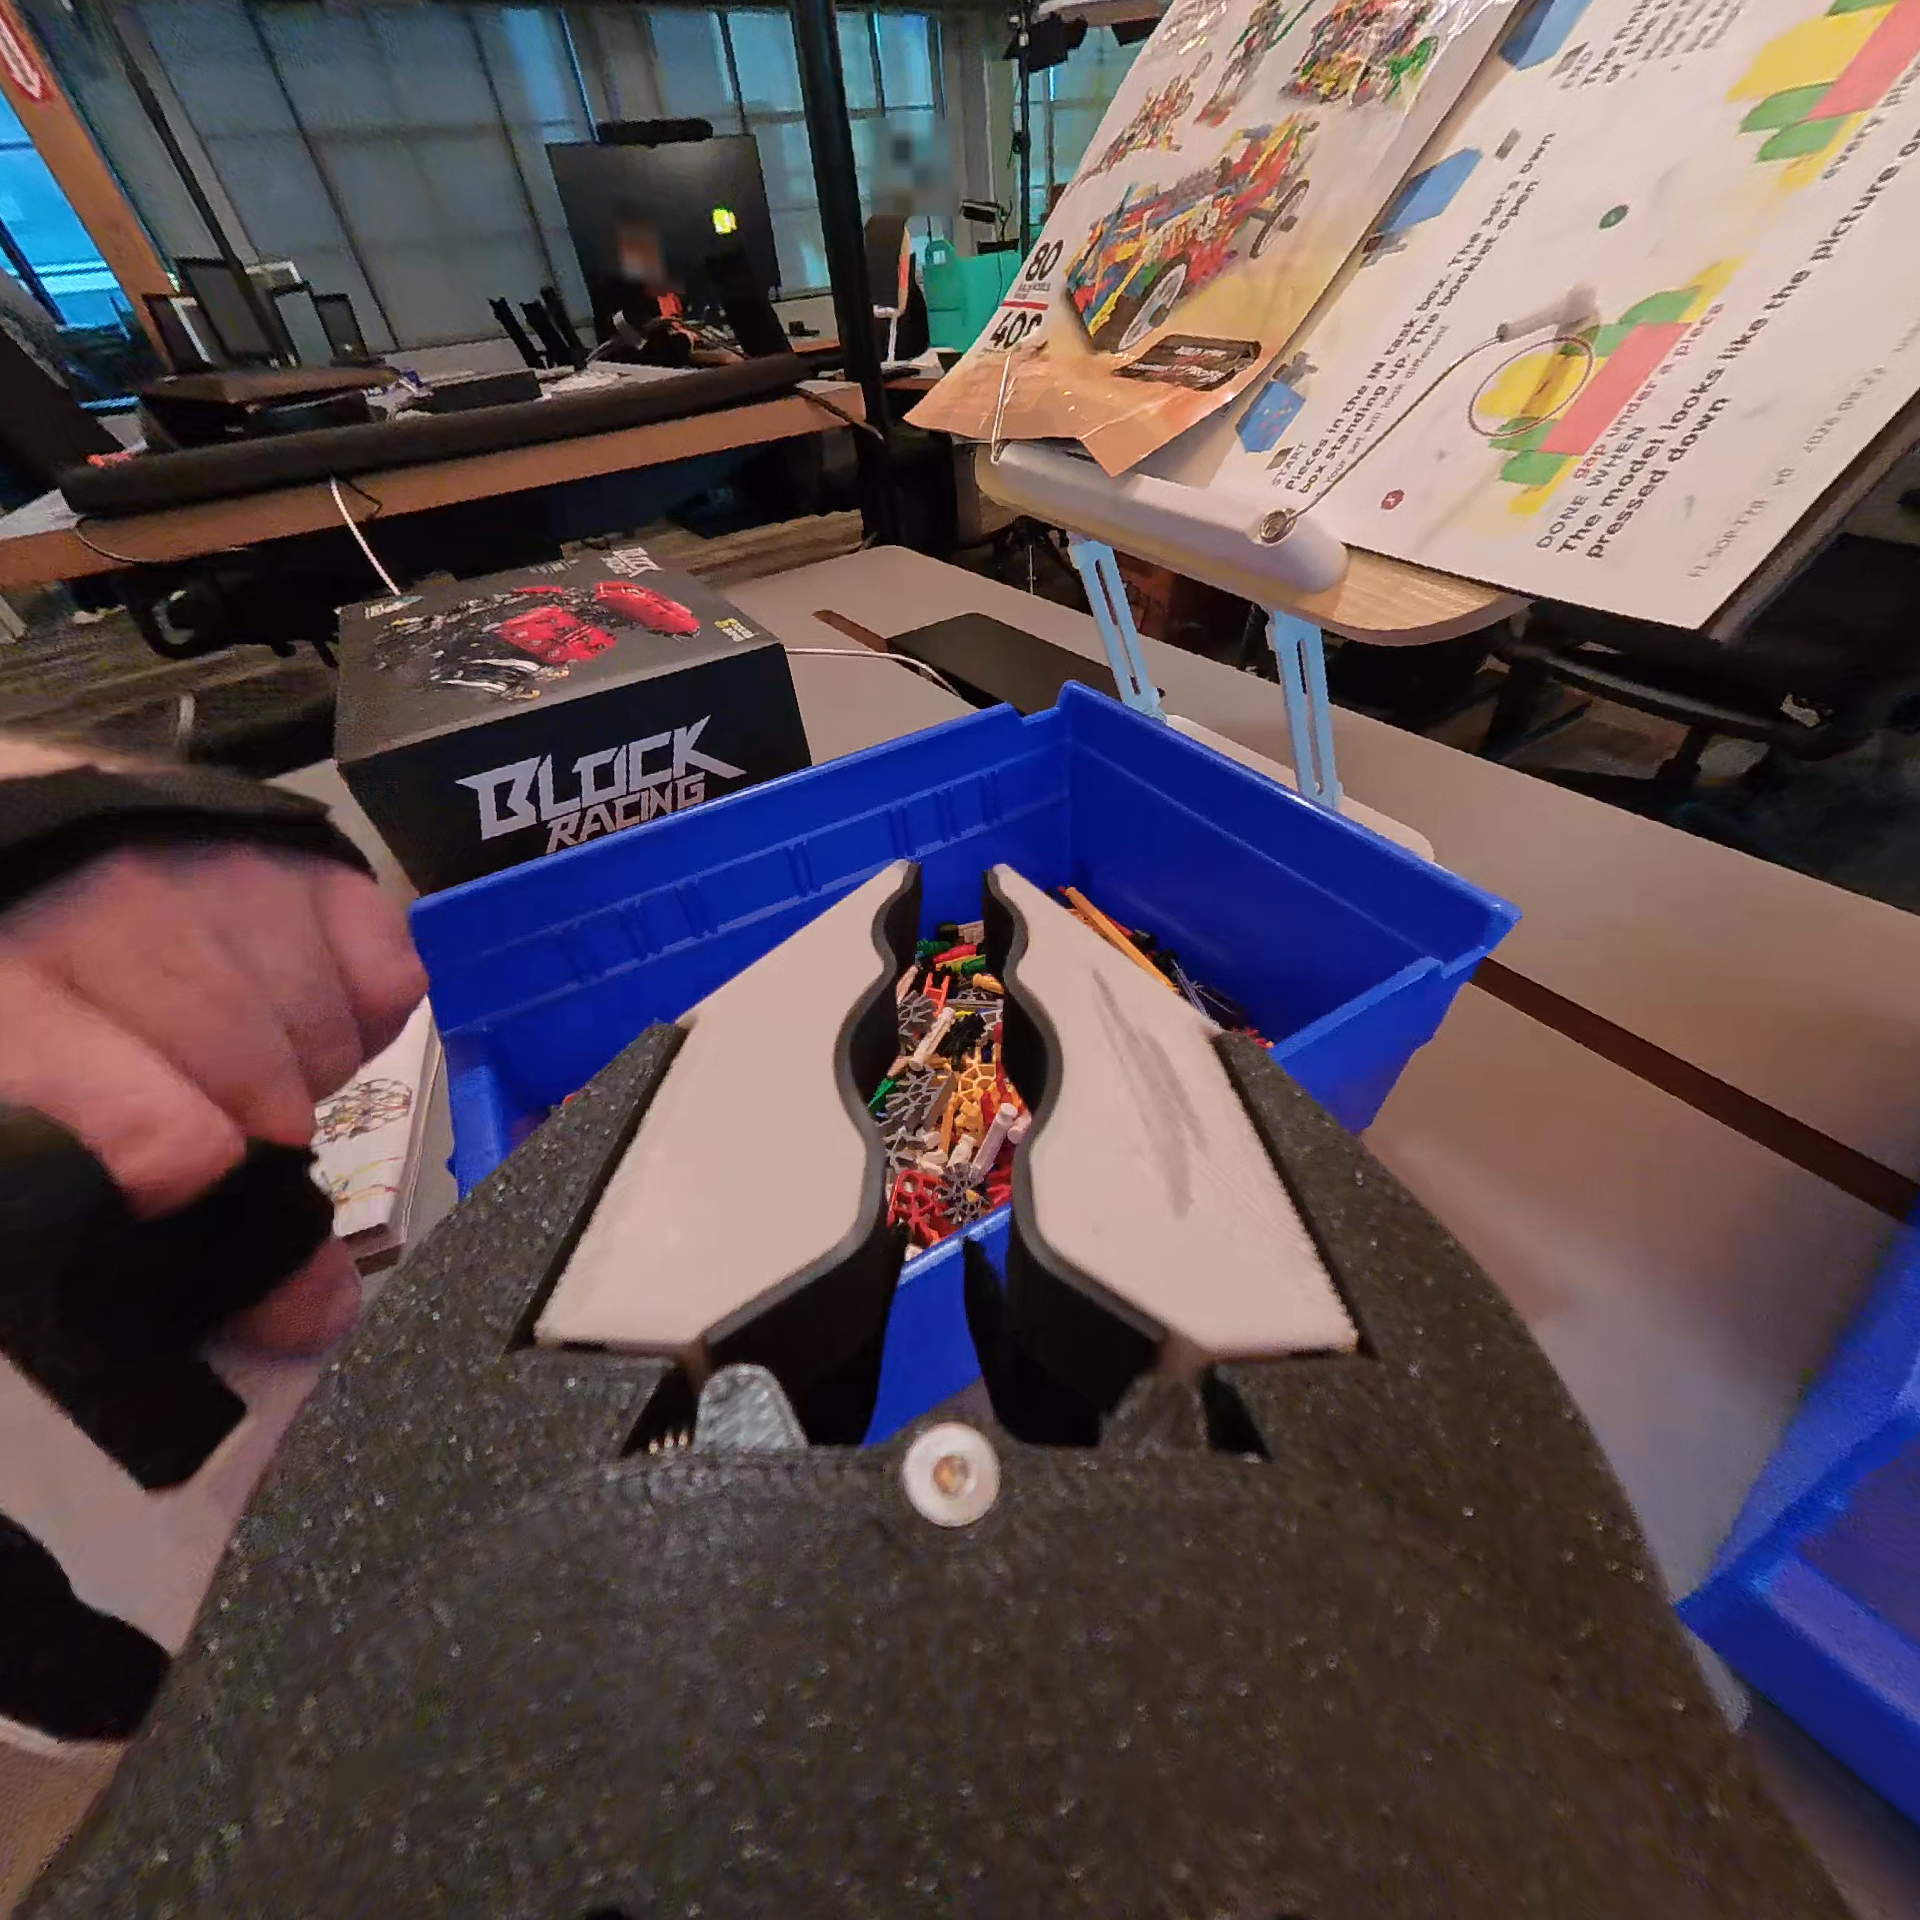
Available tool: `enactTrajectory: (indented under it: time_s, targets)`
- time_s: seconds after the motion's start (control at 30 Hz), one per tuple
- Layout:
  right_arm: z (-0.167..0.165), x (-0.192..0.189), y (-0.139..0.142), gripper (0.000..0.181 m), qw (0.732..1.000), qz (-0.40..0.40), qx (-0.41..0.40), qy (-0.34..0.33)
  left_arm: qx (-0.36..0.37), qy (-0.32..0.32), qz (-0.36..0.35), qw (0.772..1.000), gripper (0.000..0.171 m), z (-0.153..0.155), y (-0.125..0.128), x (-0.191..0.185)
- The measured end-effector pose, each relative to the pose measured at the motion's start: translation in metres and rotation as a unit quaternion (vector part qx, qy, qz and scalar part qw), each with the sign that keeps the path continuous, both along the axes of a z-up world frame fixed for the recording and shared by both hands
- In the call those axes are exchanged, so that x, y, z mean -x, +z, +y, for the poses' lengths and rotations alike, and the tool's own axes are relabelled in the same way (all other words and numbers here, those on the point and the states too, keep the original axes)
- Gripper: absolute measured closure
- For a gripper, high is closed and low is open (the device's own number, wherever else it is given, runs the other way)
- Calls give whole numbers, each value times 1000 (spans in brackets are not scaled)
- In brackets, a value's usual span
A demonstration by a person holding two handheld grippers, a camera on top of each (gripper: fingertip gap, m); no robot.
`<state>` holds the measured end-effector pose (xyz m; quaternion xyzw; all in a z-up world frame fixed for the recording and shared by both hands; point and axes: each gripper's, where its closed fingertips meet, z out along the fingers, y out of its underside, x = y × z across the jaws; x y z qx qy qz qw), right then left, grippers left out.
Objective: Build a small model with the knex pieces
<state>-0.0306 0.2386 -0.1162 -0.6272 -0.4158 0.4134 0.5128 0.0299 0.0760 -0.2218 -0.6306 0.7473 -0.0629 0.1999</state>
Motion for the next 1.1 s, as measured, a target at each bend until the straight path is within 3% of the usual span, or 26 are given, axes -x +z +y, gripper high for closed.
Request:
enactTrajectory:
  time_s: [0.07, 0.33, 0.43, 0.77, 1.03, 1.1]
  targets:
    - [-1, 1, 0, 170, 1000, -1, -2, 2, -43, 7, 27, 999, 150, 10, -13, 0]
    - [-4, 1, 5, 171, 1000, 5, -10, 6, -76, 37, 67, 994, 155, 18, -48, 4]
    - [-3, 0, 6, 170, 1000, 9, -8, 5, -94, 54, 43, 993, 171, 26, -48, 1]
    - [-3, -2, 9, 170, 1000, 14, -7, 5, -97, 104, -41, 989, 170, 30, -30, -4]
    - [-4, -3, 12, 170, 1000, 17, -9, 6, -93, 141, -70, 983, 147, 26, -36, -14]
    - [-4, -3, 12, 170, 1000, 19, -8, 6, -115, 154, -72, 979, 157, 32, -36, -13]
